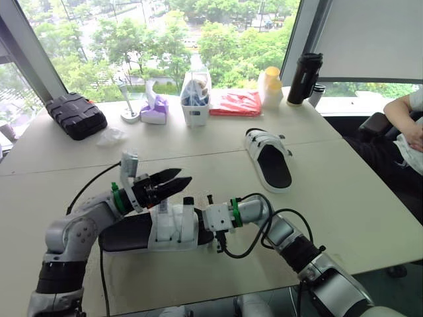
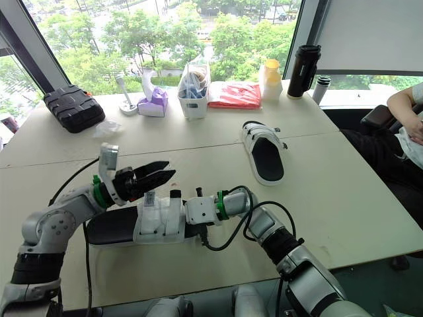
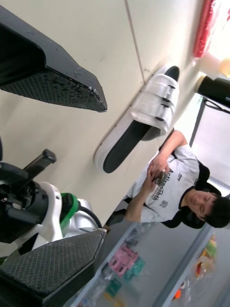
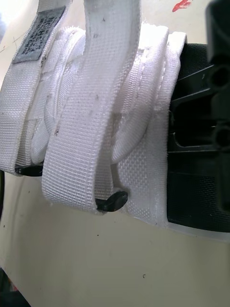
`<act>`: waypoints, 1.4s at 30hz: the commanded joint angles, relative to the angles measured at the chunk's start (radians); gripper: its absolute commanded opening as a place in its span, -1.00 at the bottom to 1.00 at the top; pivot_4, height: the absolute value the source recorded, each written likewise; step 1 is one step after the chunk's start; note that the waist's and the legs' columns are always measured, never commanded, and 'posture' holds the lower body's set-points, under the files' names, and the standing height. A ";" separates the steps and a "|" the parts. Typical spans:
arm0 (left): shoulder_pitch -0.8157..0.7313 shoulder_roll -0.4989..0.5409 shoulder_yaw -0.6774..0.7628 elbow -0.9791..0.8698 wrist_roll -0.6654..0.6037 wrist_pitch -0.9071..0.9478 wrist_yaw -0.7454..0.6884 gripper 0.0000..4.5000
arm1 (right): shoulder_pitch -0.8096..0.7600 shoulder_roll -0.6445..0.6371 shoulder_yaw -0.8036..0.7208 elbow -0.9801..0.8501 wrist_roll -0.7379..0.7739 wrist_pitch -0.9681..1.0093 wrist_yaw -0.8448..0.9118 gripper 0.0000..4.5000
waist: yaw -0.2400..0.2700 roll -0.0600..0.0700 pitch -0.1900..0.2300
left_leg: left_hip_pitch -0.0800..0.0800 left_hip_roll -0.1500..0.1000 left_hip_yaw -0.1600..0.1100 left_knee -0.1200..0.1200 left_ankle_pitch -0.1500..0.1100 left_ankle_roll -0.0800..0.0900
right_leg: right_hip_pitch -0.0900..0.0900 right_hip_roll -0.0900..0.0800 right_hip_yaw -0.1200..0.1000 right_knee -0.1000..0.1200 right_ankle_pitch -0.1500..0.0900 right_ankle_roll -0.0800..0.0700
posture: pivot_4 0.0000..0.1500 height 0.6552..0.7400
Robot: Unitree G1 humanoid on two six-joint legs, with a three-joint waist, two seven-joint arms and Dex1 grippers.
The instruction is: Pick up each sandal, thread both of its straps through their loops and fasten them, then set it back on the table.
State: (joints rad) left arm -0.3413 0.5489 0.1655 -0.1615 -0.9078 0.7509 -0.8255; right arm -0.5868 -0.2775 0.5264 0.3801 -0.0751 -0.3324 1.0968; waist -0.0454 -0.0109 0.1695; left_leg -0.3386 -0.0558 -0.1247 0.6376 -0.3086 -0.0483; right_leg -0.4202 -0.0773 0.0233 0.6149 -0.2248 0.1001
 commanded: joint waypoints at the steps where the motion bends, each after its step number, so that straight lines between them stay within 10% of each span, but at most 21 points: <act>1: -0.026 0.080 -0.087 -0.004 0.107 -0.032 -0.094 0.79 | 0.013 0.001 0.027 0.061 -0.047 0.024 -0.004 -1.00 | 0.000 0.000 0.000 | 0.000 0.000 0.000 0.000 0.000 0.000 | 0.000 0.000 0.000 0.000 0.000 0.000 | 1.00 1.00; 15: -0.137 0.179 -0.242 0.131 0.274 -0.074 -0.361 0.79 | 0.010 0.004 0.028 0.071 -0.054 0.018 -0.016 -1.00 | -0.002 0.000 0.000 | 0.000 0.000 0.000 -0.001 0.000 0.000 | -0.001 0.001 0.000 0.001 0.000 0.000 | 1.00 1.00; 24: -0.158 0.173 -0.285 0.133 0.304 -0.052 -0.412 -0.97 | 0.016 -0.004 0.024 0.061 -0.054 0.025 -0.023 -1.00 | -0.001 0.000 0.000 | 0.000 0.000 0.000 -0.001 0.000 0.000 | -0.002 0.001 0.000 0.002 0.000 0.000 | 1.00 1.00; 42: -0.135 0.109 -0.018 0.038 0.059 0.114 -0.293 -0.97 | 0.026 -0.007 0.028 0.051 -0.049 0.029 -0.017 -1.00 | 0.001 -0.001 0.001 | 0.000 0.000 -0.001 0.000 0.000 0.000 | -0.002 0.001 0.000 0.003 0.000 0.000 | 1.00 1.00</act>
State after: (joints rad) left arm -0.4562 0.6571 0.0725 -0.0842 -0.8024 0.8748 -1.1345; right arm -0.5871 -0.2758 0.5263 0.3876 -0.0752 -0.3369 1.0781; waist -0.0444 -0.0115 0.1700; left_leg -0.3390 -0.0555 -0.1257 0.6378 -0.3082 -0.0485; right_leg -0.4220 -0.0766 0.0232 0.6177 -0.2247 0.1002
